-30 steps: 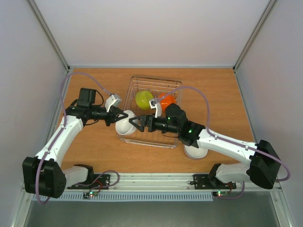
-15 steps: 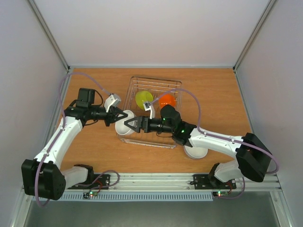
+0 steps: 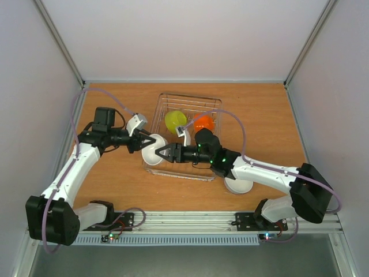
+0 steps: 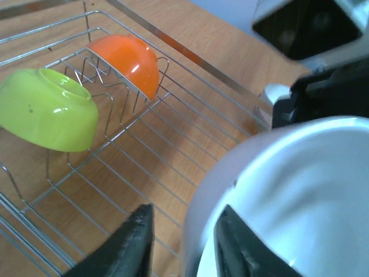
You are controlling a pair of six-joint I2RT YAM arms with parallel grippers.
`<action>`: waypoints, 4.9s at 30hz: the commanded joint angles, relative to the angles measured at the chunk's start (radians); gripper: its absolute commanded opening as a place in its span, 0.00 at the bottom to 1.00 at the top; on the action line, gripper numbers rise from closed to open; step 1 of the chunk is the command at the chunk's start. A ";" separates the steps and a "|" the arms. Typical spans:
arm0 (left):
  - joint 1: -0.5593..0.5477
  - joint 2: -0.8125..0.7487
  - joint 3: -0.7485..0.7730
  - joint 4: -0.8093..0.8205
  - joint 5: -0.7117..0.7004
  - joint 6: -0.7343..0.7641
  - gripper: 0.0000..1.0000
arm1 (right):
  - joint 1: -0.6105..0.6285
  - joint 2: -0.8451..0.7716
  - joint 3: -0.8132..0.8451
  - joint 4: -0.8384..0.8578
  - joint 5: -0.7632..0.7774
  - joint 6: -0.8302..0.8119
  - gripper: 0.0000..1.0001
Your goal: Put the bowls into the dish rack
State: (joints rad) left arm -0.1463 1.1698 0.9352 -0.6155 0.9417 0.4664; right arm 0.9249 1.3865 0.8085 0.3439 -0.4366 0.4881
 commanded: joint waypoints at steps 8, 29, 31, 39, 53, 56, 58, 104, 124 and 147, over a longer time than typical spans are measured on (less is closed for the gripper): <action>-0.004 -0.116 -0.079 0.189 -0.089 -0.131 0.67 | 0.009 -0.158 0.308 -0.840 0.488 -0.378 0.01; -0.003 -0.096 -0.079 0.198 -0.110 -0.143 0.68 | 0.107 0.305 0.675 -1.575 1.133 -0.373 0.01; -0.003 -0.096 -0.081 0.199 -0.108 -0.141 0.68 | 0.110 0.354 0.702 -1.601 1.144 -0.372 0.02; -0.003 -0.099 -0.081 0.197 -0.104 -0.139 0.68 | 0.128 0.505 0.738 -1.679 1.148 -0.328 0.03; -0.002 -0.106 -0.079 0.190 -0.097 -0.137 0.68 | 0.146 0.631 0.743 -1.711 1.137 -0.282 0.52; -0.001 -0.105 -0.079 0.190 -0.097 -0.135 0.68 | 0.154 0.626 0.736 -1.695 1.139 -0.279 0.76; -0.002 -0.104 -0.079 0.190 -0.098 -0.133 0.68 | 0.162 0.613 0.728 -1.668 1.129 -0.289 0.94; -0.001 -0.082 -0.075 0.180 -0.078 -0.121 0.67 | 0.185 -0.363 0.004 -1.424 0.882 -0.009 0.35; -0.001 -0.090 -0.072 0.177 -0.079 -0.124 0.67 | 0.186 -0.307 -0.055 -1.382 0.860 0.009 0.01; -0.002 -0.018 -0.002 0.060 -0.027 -0.095 0.70 | 0.498 0.153 0.600 -1.379 1.010 -0.515 0.01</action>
State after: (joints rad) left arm -0.1474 1.1492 0.8948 -0.5186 0.8707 0.3462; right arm 1.3937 1.4857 1.3197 -1.1034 0.5709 0.1707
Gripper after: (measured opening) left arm 0.689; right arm 0.045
